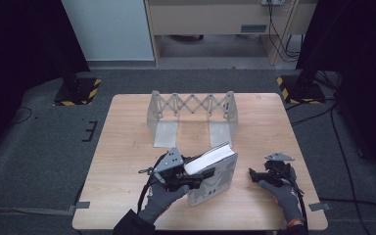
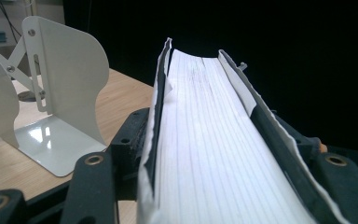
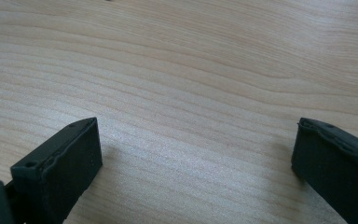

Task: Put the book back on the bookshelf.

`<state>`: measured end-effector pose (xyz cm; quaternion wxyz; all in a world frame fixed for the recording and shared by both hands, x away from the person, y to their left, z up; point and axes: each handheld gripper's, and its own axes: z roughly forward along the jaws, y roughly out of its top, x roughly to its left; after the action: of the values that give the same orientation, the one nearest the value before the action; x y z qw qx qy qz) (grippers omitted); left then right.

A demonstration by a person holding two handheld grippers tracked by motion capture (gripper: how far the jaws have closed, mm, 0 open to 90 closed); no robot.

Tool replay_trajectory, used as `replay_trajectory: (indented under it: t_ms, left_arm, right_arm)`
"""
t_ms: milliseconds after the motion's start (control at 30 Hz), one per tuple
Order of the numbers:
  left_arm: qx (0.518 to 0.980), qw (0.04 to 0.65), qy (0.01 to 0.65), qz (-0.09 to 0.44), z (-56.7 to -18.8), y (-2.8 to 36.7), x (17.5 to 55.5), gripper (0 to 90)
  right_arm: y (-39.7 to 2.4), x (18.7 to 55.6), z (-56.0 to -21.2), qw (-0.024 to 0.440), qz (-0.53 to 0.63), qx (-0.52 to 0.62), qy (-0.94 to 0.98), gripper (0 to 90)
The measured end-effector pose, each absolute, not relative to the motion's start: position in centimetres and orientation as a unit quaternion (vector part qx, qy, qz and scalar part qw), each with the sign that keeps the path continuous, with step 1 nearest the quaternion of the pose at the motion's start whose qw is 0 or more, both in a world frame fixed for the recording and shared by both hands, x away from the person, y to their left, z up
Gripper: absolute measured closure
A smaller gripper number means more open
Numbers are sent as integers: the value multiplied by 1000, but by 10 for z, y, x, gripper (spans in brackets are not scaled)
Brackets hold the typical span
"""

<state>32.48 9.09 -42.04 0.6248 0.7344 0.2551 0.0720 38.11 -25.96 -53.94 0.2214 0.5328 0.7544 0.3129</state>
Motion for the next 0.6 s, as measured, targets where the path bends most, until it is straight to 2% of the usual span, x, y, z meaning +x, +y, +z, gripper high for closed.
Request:
replay_trajectory:
  t_ms: [600]
  left_arm:
    - [738, 622, 255, 53, -402, 85, 333, 381]
  right_arm:
    - [-259, 381, -540, 222, 313, 534, 753, 19]
